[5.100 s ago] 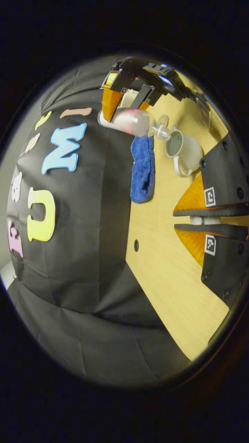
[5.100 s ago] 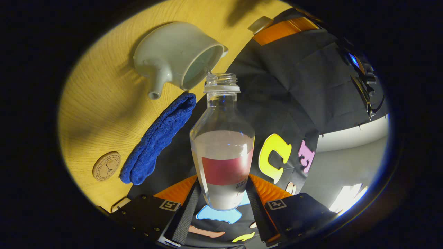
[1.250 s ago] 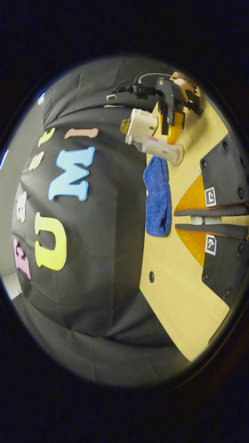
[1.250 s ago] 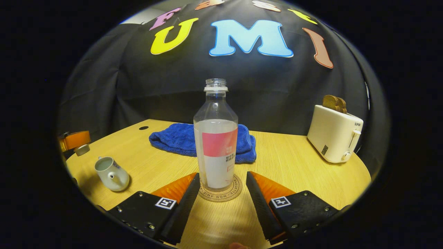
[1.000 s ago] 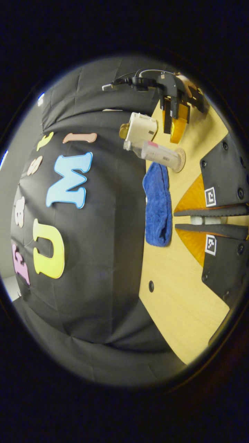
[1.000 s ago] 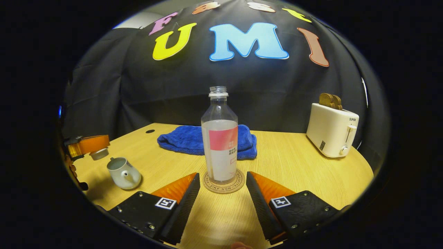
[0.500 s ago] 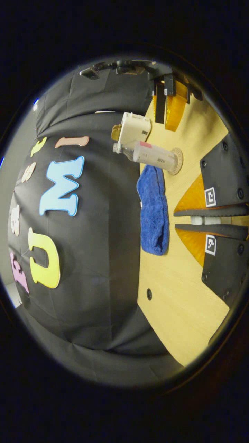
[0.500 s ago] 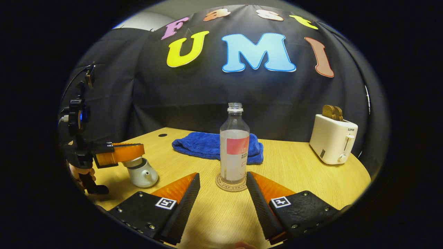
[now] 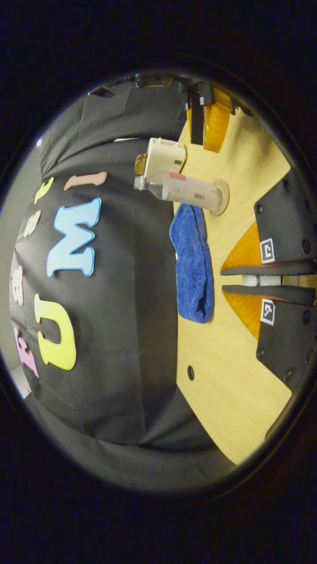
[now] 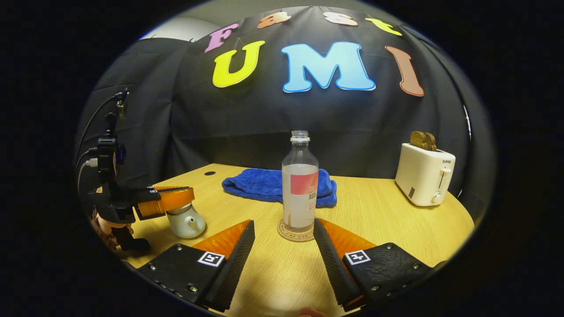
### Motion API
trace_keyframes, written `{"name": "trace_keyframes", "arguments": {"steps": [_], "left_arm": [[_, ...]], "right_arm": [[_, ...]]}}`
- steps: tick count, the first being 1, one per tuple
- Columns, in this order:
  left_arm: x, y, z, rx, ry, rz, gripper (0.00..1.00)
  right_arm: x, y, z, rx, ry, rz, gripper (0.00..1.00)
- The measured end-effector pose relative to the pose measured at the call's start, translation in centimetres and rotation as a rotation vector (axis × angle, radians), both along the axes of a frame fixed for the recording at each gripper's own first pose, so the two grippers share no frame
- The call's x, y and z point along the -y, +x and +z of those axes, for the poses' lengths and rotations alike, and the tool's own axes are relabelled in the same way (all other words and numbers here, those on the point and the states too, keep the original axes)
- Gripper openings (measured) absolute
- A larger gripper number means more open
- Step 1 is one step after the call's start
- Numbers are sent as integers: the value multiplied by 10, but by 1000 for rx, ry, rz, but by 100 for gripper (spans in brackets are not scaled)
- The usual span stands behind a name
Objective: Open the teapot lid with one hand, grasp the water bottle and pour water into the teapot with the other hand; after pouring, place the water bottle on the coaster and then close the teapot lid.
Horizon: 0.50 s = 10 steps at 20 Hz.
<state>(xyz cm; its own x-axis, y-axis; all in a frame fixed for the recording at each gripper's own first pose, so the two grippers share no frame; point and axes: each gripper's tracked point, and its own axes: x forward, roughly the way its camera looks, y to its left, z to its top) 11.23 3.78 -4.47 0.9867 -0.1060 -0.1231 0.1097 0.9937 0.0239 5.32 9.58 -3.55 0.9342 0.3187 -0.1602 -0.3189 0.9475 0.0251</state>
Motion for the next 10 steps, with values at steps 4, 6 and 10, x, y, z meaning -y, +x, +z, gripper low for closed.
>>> {"name": "trace_keyframes", "arguments": {"steps": [4, 6, 10], "left_arm": [[3, 2, -3, 1, 4, 2, 22], [3, -1, 0, 1, 2, 4, 25], [3, -8, 3, 4, -16, 9, 24]], "right_arm": [[-1, -3, -5, -12, 13, 1, 84], [-1, -3, -4, -14, 13, -1, 84], [-1, -5, 0, -3, 19, -9, 84]]}}
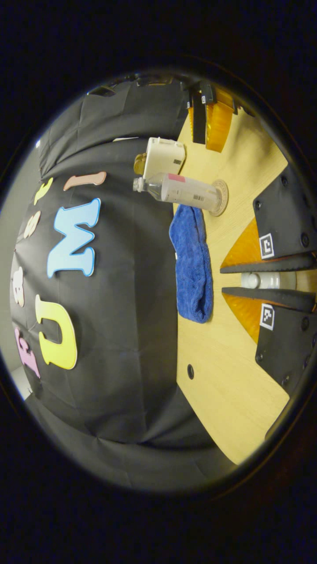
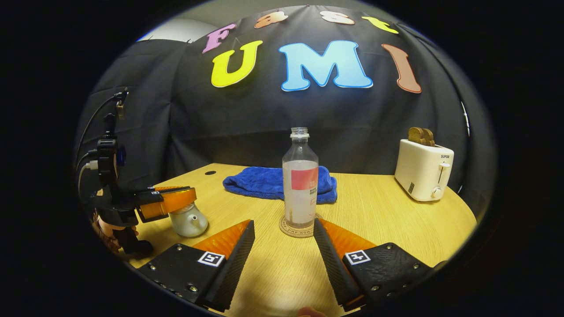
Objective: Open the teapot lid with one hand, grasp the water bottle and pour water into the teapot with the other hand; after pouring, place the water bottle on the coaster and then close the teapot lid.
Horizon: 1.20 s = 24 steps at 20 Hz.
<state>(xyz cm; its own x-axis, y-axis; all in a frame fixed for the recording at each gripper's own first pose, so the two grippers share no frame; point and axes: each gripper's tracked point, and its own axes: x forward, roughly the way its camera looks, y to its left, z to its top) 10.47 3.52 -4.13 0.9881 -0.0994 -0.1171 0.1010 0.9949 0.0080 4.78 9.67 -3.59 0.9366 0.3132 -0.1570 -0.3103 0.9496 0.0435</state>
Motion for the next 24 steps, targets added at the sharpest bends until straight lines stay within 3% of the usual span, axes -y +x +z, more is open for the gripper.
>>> {"name": "trace_keyframes", "arguments": {"steps": [6, 10, 15, 24], "left_arm": [[9, -26, 14, 25, -10, -22, 24], [21, -56, 24, 46, -13, -37, 24], [29, -99, 34, 66, -22, -44, 24], [44, -164, 35, 93, -35, -46, 24]], "right_arm": [[-5, -10, 5, 17, 13, -21, 84], [-3, -25, 13, 32, 36, -87, 84], [2, -61, 18, 54, 42, -146, 84], [6, -117, 27, 89, 58, -176, 84]]}}
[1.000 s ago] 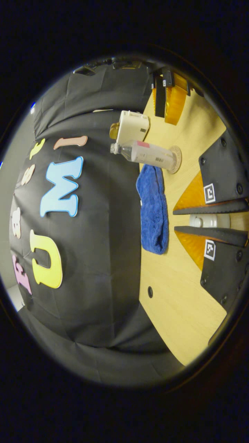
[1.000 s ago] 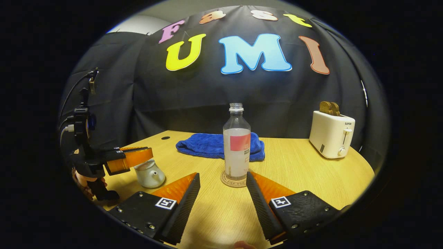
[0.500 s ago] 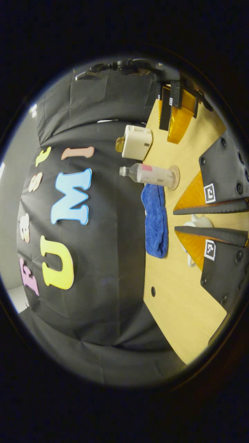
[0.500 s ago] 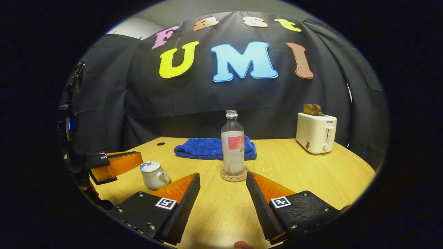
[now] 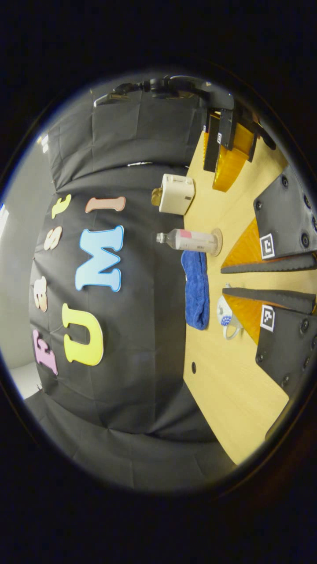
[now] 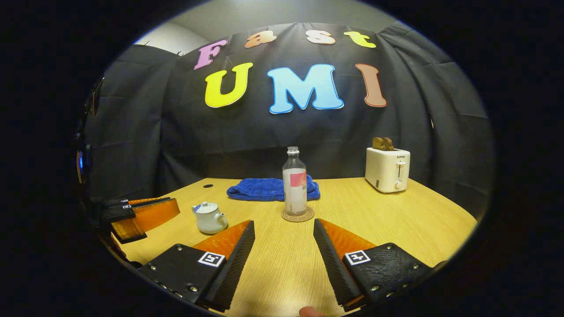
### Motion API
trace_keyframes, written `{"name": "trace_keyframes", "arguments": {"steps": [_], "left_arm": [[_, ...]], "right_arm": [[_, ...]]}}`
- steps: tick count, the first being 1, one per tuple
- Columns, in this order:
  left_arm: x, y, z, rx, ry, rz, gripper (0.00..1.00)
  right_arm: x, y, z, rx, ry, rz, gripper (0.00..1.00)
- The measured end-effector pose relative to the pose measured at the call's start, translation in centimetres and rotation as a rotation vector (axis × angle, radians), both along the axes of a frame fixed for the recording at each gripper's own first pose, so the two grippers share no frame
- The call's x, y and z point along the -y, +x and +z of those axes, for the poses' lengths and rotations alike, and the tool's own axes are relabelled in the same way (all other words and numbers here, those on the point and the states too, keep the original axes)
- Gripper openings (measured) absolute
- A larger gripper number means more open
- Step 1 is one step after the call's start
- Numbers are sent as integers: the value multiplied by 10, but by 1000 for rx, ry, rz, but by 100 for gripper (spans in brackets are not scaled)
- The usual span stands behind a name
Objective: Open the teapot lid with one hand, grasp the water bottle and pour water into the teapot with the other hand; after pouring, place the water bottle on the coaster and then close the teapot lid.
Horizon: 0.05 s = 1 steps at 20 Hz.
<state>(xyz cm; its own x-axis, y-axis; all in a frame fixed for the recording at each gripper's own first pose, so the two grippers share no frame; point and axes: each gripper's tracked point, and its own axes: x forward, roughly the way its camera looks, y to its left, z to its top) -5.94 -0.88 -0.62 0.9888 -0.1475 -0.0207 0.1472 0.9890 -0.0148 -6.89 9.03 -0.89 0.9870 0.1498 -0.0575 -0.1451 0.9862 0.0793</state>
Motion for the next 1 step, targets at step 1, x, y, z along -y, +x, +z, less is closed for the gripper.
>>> {"name": "trace_keyframes", "arguments": {"steps": [1], "left_arm": [[0, -3, 0, 0, -1, 2, 24]], "right_arm": [[1, -5, 2, 8, 1, -3, 84]]}}
